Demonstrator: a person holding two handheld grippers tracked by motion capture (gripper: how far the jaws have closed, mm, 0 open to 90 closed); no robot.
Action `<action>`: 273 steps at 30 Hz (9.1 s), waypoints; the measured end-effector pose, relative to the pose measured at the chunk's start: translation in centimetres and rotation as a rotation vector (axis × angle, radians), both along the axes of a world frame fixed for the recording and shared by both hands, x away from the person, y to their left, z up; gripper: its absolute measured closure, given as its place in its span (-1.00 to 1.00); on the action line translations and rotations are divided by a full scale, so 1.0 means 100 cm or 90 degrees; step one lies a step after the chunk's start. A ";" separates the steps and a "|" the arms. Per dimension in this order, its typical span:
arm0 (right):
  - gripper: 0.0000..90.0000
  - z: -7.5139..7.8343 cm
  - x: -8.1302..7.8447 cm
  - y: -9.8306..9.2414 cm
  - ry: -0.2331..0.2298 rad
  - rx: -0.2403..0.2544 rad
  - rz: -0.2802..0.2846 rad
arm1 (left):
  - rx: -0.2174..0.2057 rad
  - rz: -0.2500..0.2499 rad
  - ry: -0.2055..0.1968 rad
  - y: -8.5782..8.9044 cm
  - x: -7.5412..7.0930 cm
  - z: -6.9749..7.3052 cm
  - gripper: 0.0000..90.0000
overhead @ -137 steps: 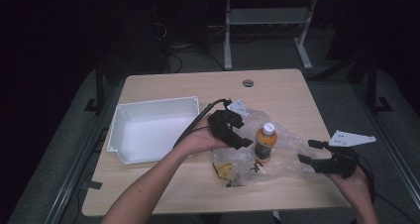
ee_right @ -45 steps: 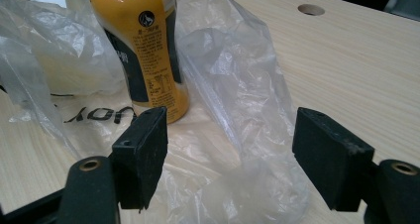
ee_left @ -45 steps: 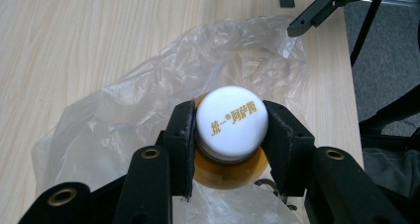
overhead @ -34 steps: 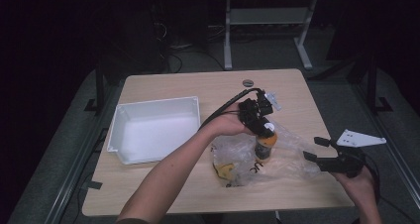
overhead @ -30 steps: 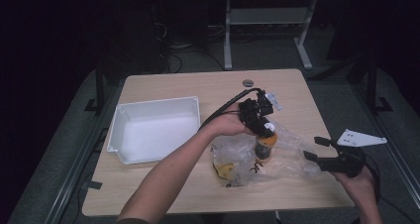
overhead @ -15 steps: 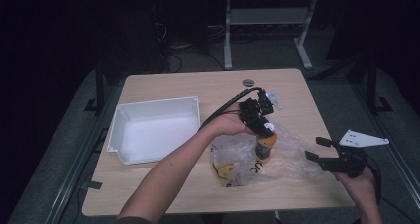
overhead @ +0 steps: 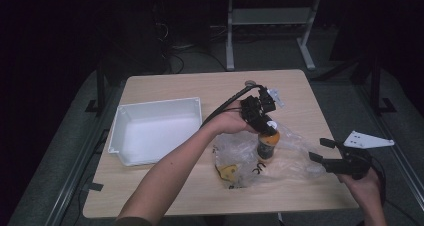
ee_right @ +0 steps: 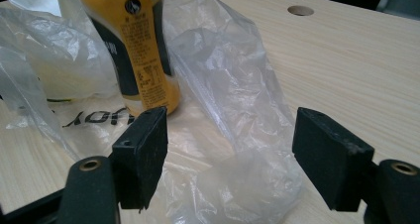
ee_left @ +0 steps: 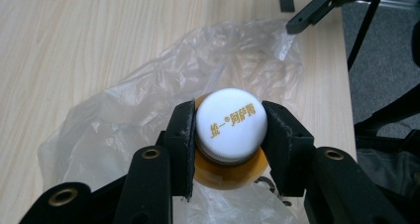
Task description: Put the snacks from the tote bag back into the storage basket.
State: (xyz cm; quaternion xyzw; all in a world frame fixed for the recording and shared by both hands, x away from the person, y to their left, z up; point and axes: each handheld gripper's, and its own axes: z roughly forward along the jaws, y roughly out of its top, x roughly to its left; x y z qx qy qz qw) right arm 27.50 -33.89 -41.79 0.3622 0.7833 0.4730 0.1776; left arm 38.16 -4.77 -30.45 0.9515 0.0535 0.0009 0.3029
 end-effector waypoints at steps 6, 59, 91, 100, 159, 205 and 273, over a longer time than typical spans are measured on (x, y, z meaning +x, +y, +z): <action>-0.35 0.001 0.000 0.002 -0.002 -0.001 0.002 | 0.000 0.001 -0.010 0.000 -0.004 0.011 0.32; -0.42 -0.002 0.007 0.013 0.002 -0.004 0.002 | -0.033 0.105 -0.089 0.077 -0.018 0.099 0.31; -0.43 -0.002 0.001 0.014 0.002 0.005 -0.007 | -0.069 0.193 -0.070 0.165 -0.009 0.103 0.31; -0.43 -0.002 0.001 0.012 0.001 0.008 -0.011 | -0.045 0.234 -0.079 0.190 -0.008 0.099 0.31; -0.41 -0.004 0.001 0.013 0.005 0.011 -0.011 | -0.009 0.317 -0.065 0.230 0.014 0.012 0.31; -0.41 -0.007 -0.002 0.008 0.011 0.014 -0.020 | -0.015 0.302 -0.027 0.232 0.012 -0.012 0.31; -0.42 -0.006 -0.006 0.008 0.005 0.012 -0.035 | -0.077 0.363 -0.003 0.275 -0.010 -0.024 -0.32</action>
